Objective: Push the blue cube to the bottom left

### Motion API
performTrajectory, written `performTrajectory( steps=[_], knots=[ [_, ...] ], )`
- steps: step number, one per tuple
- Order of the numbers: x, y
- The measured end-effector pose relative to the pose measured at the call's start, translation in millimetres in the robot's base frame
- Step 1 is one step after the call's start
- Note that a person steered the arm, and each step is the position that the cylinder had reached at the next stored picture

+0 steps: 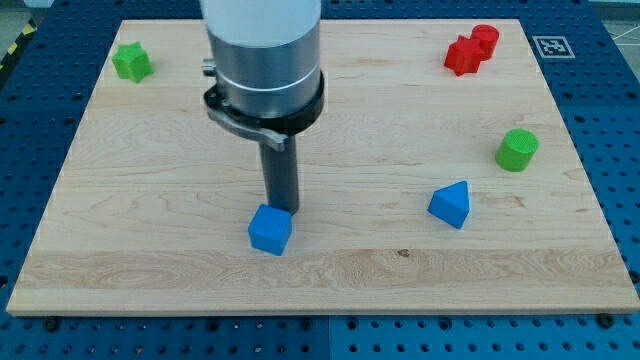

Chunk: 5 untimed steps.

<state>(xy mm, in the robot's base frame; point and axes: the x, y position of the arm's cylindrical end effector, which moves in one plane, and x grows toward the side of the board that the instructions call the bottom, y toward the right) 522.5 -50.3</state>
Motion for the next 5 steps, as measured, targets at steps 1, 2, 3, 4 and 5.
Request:
performTrajectory(
  steps=[1,2,3,4,5],
  knots=[
    [0.4,7.8],
    [0.4,41.7],
    [4.3,43.8],
    [17.8,31.1],
    [29.4,12.3]
  ],
)
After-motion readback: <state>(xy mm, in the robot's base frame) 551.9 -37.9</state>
